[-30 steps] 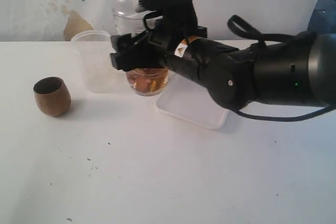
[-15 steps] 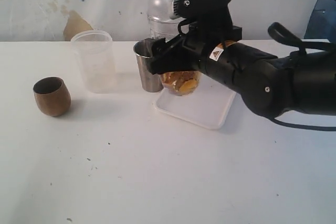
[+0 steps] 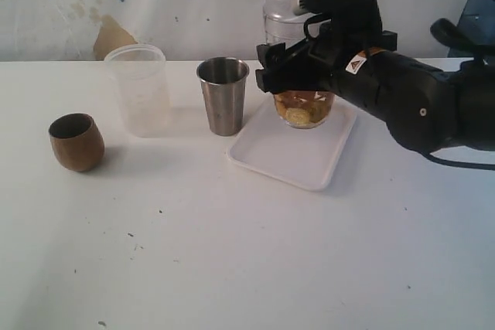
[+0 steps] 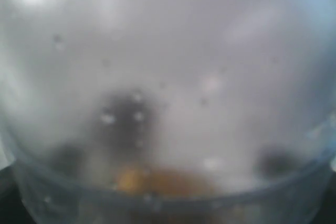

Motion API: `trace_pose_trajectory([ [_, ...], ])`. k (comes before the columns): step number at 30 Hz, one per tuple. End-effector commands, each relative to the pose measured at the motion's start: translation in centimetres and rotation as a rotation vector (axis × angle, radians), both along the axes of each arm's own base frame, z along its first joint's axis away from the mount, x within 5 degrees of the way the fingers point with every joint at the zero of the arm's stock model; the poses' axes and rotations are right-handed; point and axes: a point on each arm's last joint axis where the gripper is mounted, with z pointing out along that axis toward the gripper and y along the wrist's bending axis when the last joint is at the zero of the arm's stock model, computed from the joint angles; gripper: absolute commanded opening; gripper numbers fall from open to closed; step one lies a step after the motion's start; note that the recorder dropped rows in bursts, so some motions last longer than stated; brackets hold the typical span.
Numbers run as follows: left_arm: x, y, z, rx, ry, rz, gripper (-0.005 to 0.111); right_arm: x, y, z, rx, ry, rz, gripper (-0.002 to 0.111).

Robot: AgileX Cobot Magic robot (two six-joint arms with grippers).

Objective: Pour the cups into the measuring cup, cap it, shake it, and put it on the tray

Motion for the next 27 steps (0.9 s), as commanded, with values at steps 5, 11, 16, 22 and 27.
trace_pose_trajectory([
  [5, 0.0, 0.0, 0.0, 0.000, -0.012, -0.002, 0.000, -1.6, -2.5, 0.1, 0.183, -0.121, -0.027, 0.000],
  [11, 0.0, 0.0, 0.0, 0.000, -0.012, -0.002, 0.000, -2.9, -2.6, -0.9, 0.154, -0.109, 0.023, 0.000],
  [16, 0.0, 0.0, 0.0, 0.000, -0.012, -0.002, 0.000, -2.8, -2.5, 0.2, 0.115, -0.097, 0.022, 0.000],
  [22, 0.0, 0.0, 0.0, 0.000, -0.012, -0.002, 0.000, -2.9, -2.6, 2.5, 0.071, -0.090, 0.031, 0.000],
  [27, 0.0, 0.0, 0.0, 0.000, -0.012, -0.002, 0.000, -4.0, -2.9, 4.7, 0.094, -0.160, 0.034, 0.000],
])
